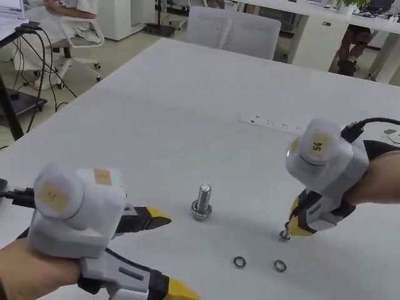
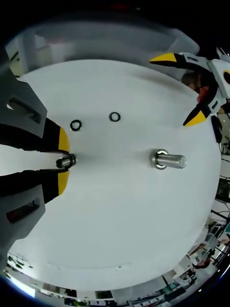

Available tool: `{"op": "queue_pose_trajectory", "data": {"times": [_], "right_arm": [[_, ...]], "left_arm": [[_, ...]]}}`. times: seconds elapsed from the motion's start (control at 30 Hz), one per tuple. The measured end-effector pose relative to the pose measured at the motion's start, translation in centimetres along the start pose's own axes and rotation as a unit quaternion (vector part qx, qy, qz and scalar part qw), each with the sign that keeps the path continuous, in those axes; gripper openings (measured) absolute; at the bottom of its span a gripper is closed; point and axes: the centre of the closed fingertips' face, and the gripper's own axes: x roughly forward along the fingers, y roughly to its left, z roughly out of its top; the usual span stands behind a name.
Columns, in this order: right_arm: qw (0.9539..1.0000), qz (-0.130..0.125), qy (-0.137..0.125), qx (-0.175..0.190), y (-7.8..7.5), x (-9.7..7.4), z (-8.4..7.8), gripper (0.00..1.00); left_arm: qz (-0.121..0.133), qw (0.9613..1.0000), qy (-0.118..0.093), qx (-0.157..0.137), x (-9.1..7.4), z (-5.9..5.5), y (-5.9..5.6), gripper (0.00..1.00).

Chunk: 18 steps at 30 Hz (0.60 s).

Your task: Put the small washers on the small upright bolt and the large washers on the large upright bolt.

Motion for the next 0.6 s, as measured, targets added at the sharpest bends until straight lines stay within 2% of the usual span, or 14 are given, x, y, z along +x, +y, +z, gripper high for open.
{"op": "queue_pose_trajectory", "data": {"times": [0.27, 0.6], "right_arm": [[0.9999, 0.006, -0.004, 0.014, 0.0, 1.5, -0.5, 0.14], [0.9999, 0.004, -0.005, 0.010, -0.1, 2.0, -0.6, 0.14]], "left_arm": [[0.000, 1.0000, 0.001, -0.001, 0.0, -0.1, 0.0, 0.77], [-0.001, 1.0000, 0.003, -0.001, 0.1, -0.1, -0.1, 0.77]]}}
